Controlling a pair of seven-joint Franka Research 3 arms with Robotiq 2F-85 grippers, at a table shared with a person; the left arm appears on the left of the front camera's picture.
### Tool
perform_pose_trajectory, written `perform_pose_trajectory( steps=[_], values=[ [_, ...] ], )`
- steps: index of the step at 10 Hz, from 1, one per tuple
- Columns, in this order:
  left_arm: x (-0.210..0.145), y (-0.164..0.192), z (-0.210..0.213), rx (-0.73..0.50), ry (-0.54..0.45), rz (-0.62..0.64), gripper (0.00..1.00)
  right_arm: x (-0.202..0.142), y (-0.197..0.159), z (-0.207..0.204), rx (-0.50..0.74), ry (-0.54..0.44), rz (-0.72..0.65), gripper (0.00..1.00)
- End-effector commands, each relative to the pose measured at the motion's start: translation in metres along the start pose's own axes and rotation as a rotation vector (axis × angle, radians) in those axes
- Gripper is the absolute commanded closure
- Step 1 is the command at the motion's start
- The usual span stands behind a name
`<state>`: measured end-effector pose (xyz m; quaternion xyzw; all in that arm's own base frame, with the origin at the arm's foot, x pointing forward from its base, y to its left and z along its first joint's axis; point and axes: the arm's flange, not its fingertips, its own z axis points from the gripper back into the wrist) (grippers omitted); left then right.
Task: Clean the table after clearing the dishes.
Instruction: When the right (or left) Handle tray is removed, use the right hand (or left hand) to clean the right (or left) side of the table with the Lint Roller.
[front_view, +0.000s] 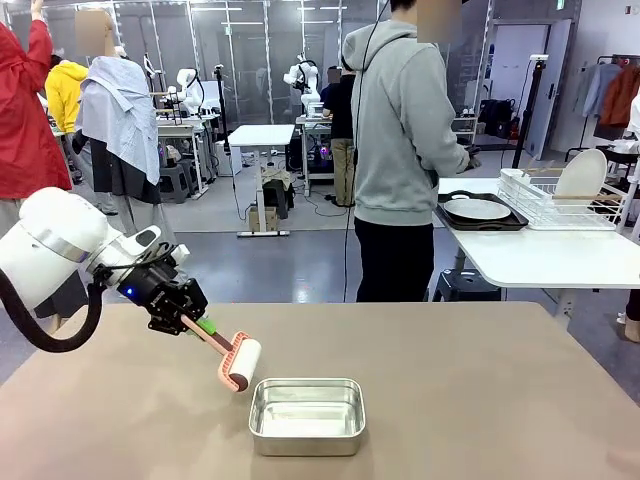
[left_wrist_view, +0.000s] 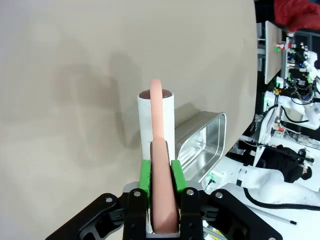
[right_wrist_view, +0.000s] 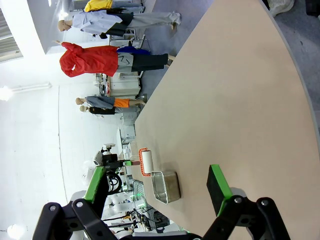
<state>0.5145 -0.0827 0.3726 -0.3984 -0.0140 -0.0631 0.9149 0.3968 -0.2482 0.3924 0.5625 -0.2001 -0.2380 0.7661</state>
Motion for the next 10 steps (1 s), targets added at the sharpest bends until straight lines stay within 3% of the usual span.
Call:
perform_pose_trajectory(
  steps=[1, 5, 10],
  values=[
    [-0.006, 0.018, -0.013, -0.042, -0.068, -0.041, 0.79, -0.003, 0.003, 0.002, -0.002, 0.011, -0.002, 0.00],
    [-0.001, 0.058, -0.021, -0.079, -0.138, 0.007, 0.79, -0.003, 0.003, 0.002, -0.002, 0.011, -0.002, 0.00],
    [-0.004, 0.106, 0.037, -0.038, -0.191, 0.073, 0.79, -0.003, 0.003, 0.002, -0.002, 0.011, -0.002, 0.00]
  ],
)
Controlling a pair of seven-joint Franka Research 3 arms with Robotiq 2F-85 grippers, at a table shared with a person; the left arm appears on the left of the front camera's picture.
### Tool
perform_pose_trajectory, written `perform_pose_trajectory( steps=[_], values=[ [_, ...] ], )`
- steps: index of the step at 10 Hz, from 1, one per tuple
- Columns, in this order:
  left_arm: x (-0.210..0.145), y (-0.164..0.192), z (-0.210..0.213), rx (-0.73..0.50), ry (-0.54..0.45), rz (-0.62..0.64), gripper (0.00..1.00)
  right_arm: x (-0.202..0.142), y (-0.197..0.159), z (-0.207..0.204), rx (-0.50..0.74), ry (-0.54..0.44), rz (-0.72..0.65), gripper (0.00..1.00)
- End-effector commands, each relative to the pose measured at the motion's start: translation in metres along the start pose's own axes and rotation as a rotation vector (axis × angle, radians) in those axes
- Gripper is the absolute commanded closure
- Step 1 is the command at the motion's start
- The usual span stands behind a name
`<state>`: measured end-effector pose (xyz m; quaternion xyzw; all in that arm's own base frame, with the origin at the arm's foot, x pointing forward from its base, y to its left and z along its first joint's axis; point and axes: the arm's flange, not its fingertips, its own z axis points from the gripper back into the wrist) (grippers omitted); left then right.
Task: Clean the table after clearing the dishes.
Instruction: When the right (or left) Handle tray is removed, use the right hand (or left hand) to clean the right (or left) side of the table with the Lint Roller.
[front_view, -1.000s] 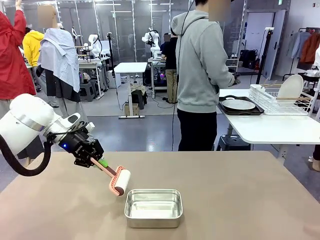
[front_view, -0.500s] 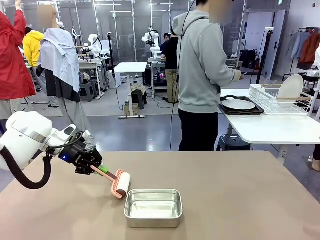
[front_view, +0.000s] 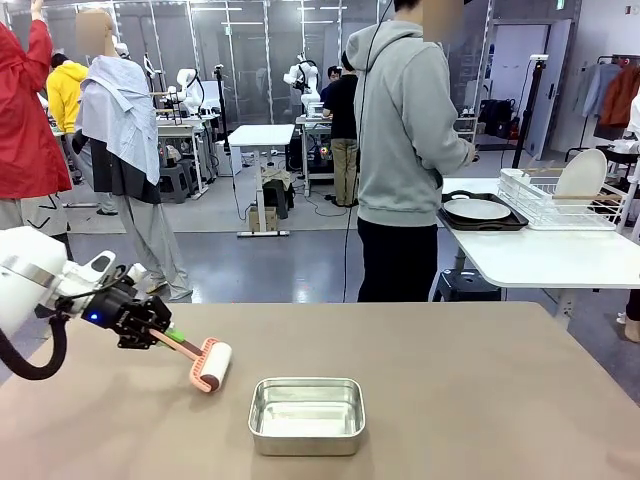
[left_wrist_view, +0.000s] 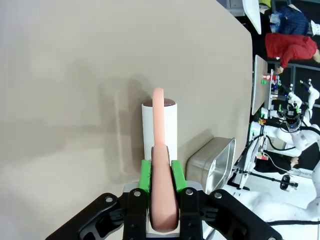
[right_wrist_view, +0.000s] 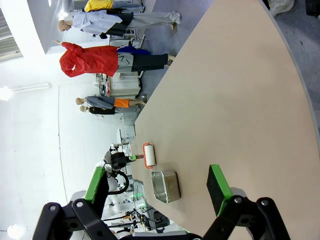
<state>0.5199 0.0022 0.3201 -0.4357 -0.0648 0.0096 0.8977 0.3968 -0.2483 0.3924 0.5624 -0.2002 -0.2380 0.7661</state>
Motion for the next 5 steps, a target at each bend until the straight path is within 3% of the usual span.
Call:
perform_pose_trajectory(
  steps=[1, 5],
  values=[
    [0.008, 0.017, 0.027, 0.041, -0.044, -0.016, 0.79, -0.003, 0.003, 0.002, -0.002, 0.011, -0.002, 0.00],
    [-0.002, 0.030, 0.090, 0.245, 0.011, -0.086, 0.79, -0.003, 0.003, 0.002, -0.002, 0.011, -0.002, 0.00]
  ],
)
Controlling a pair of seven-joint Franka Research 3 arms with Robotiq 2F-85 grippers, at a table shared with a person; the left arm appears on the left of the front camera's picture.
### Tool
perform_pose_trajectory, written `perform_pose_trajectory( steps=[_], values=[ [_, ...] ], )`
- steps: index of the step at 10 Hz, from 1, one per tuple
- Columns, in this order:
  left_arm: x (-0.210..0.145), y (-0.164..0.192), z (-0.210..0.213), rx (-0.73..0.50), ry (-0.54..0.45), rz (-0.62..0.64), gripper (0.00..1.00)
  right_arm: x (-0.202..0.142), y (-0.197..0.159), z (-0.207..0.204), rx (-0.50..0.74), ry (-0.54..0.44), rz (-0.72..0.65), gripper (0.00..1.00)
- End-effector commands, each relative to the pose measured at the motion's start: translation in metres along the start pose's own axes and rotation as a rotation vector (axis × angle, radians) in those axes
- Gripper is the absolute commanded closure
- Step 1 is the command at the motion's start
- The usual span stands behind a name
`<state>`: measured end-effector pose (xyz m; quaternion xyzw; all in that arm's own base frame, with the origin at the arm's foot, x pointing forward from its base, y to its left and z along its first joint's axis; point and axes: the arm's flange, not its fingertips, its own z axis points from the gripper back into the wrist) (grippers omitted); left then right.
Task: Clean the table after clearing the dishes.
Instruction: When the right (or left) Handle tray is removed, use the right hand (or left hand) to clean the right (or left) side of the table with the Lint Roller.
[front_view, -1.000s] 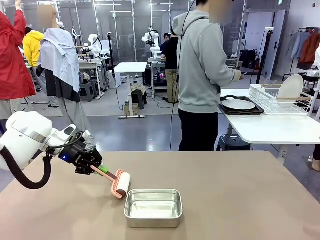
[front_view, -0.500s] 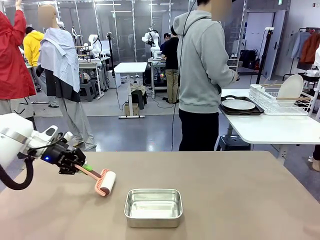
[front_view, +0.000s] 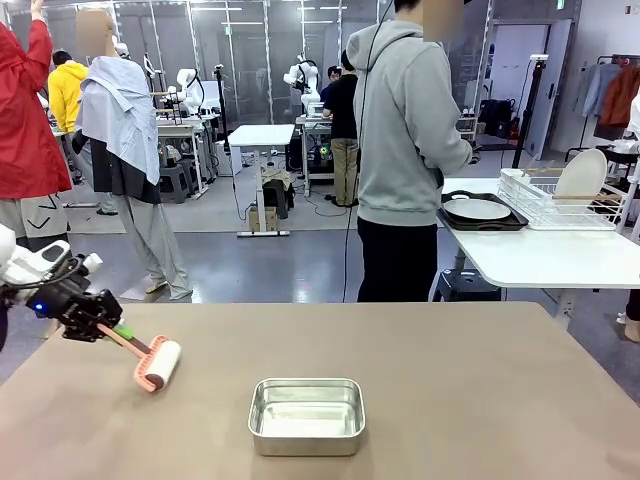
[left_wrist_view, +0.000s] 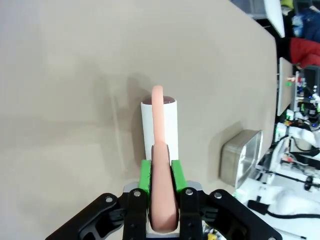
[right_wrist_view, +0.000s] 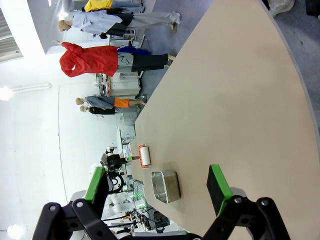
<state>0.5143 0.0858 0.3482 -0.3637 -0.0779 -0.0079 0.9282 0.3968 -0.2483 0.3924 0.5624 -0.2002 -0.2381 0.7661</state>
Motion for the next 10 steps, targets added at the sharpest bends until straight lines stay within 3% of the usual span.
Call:
perform_pose_trajectory(
  steps=[1, 5, 7, 9, 10],
  values=[
    [-0.007, 0.002, 0.020, 0.172, -0.001, -0.045, 0.79, -0.003, 0.003, 0.002, -0.002, 0.011, -0.002, 0.00],
    [-0.013, -0.001, 0.084, 0.305, -0.100, -0.039, 0.79, -0.003, 0.003, 0.002, -0.002, 0.011, -0.002, 0.00],
    [-0.024, -0.029, 0.123, 0.367, -0.210, -0.071, 0.79, -0.003, 0.003, 0.002, -0.002, 0.011, -0.002, 0.00],
    [-0.041, -0.066, 0.158, 0.338, -0.302, -0.147, 0.79, -0.003, 0.003, 0.002, -0.002, 0.011, -0.002, 0.00],
    [-0.046, -0.071, 0.165, 0.356, -0.245, -0.103, 0.79, -0.003, 0.003, 0.002, -0.002, 0.011, -0.002, 0.00]
  ],
)
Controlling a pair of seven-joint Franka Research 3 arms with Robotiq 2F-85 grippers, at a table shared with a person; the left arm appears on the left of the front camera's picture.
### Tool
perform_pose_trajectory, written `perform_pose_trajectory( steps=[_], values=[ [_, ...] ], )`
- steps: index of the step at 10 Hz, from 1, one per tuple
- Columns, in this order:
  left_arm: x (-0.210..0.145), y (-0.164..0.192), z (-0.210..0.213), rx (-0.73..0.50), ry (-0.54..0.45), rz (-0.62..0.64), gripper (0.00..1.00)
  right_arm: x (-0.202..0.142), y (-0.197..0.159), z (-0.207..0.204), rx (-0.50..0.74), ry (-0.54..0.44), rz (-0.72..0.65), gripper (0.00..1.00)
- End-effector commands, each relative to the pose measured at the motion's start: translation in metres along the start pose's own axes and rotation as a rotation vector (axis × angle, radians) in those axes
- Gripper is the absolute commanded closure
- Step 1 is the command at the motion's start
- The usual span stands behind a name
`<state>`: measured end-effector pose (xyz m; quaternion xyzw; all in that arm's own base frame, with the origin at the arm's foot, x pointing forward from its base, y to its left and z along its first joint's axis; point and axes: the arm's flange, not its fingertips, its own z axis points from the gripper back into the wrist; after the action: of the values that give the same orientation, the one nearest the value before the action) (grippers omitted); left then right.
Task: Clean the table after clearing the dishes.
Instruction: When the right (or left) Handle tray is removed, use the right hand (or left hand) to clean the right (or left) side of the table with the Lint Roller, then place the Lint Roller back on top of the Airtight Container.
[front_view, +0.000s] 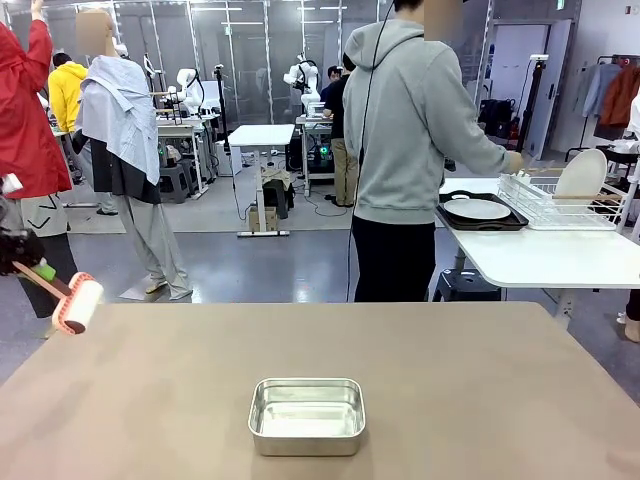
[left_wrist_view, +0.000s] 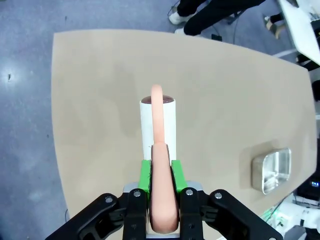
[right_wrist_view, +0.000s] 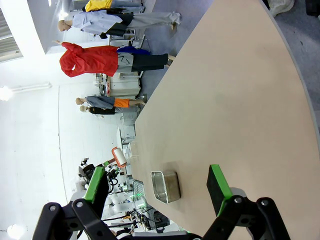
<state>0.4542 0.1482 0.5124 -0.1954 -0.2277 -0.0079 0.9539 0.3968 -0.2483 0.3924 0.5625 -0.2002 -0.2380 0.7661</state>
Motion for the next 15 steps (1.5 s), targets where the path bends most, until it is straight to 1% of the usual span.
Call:
perform_pose_trajectory(
  steps=[1, 10, 11, 12, 13, 14, 15],
  values=[
    [0.003, 0.012, -0.021, -0.007, 0.024, 0.008, 0.79, -0.003, 0.003, 0.002, -0.002, 0.011, -0.002, 0.00],
    [0.003, 0.012, -0.021, -0.007, 0.024, 0.008, 0.79, -0.003, 0.003, 0.002, -0.002, 0.011, -0.002, 0.00],
    [0.002, 0.011, -0.024, -0.005, 0.039, 0.019, 0.79, -0.003, 0.003, 0.002, -0.002, 0.011, -0.002, 0.00],
    [0.035, -0.043, -0.012, -0.012, 0.024, -0.202, 0.79, -0.003, 0.003, 0.002, -0.002, 0.011, -0.002, 0.00],
    [0.059, -0.103, -0.001, 0.023, 0.022, -0.404, 0.79, -0.003, 0.003, 0.002, -0.002, 0.011, -0.002, 0.00],
    [0.075, -0.168, 0.006, 0.008, 0.004, -0.588, 0.79, -0.003, 0.003, 0.002, -0.002, 0.011, -0.002, 0.00],
    [0.081, -0.224, 0.008, 0.023, 0.021, -0.765, 0.79, -0.003, 0.003, 0.002, -0.002, 0.011, -0.002, 0.00]
  ],
)
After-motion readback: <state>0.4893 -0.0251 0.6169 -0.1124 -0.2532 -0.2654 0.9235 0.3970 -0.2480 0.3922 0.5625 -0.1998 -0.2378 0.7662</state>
